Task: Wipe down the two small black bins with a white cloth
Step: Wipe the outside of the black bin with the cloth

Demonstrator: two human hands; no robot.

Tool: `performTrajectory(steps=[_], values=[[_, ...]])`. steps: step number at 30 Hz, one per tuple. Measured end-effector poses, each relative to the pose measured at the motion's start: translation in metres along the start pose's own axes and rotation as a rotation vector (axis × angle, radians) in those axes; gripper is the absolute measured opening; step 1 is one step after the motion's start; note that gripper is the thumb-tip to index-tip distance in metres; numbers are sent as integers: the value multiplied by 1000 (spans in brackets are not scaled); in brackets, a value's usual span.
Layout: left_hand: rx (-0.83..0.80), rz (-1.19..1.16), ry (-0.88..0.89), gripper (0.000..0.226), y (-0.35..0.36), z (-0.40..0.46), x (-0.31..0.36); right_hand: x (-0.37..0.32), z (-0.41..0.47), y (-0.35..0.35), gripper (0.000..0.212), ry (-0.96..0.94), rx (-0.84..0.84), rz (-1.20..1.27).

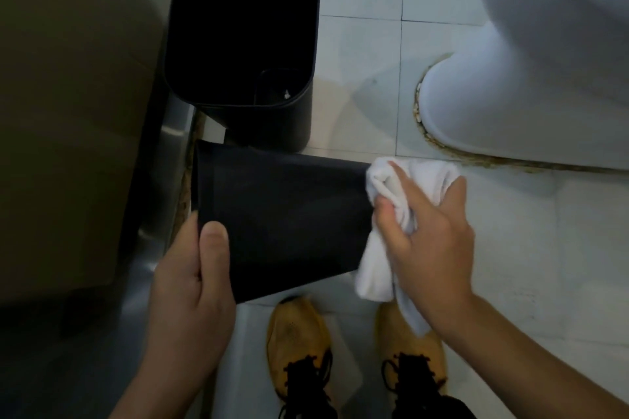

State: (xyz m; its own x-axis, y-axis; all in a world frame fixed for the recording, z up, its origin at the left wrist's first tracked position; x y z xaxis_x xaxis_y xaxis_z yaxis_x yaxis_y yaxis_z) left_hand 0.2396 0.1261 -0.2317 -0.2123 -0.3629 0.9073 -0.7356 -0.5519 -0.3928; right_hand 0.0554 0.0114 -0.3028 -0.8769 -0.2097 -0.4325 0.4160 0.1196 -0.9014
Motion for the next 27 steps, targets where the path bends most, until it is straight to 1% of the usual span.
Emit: performTrajectory(steps=[1,2,5,6,7,8,9,11,12,13,15,18,20,22,24,26,27], values=[[-1,3,-10,38,0,0,-1,-18,-8,-3,55,-46,-10,21],[0,11,-13,37,-2,0,-3,-40,-18,-7,55,-130,-10,47],[22,-14,-35,28,-6,-1,-8,-91,-36,-9,54,-513,22,111],[24,-34,-46,26,-7,0,-9,-95,-33,-6,53,-589,30,114],[21,-25,-32,26,-6,0,-9,-91,-28,-3,52,-608,40,101],[22,3,-1,28,-5,0,-7,-79,-21,0,52,-566,53,74],[26,26,22,30,-3,0,-4,-64,-13,1,52,-471,64,51],[18,29,28,31,1,-1,1,-28,2,1,51,-208,53,30],[15,21,18,31,1,-1,1,-12,9,2,50,-106,34,21],[12,10,2,32,1,-2,1,1,14,2,47,-45,17,5],[2,-79,-43,33,1,0,2,17,25,3,41,-6,23,-30],[-22,-223,-154,35,6,2,10,21,33,2,43,44,23,-30],[22,-263,-310,32,7,1,20,15,27,0,46,77,27,30],[-1,-343,-447,30,5,3,23,-3,12,-6,44,-2,55,71],[-34,-401,-530,35,1,10,22,-31,-7,-9,45,-174,71,73],[-33,-424,-547,44,-2,16,22,-58,-23,-9,48,-350,103,83],[-52,-409,-514,45,-3,18,22,-71,-28,-8,48,-435,127,94]])
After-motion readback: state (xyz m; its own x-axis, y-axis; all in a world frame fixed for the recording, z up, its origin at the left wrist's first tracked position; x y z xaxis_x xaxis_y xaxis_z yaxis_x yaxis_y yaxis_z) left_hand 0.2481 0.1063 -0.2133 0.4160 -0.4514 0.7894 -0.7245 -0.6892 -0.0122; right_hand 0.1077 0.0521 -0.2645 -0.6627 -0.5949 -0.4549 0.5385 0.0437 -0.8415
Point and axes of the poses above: each hand's wrist, its own z-axis towards the middle knuckle, its own y-axis out of the palm, x = y × z, the point moved 1 cm from there along z, towards the middle knuckle, and after that the axes turned 10 degrees about -z, right-handed, at the moved point
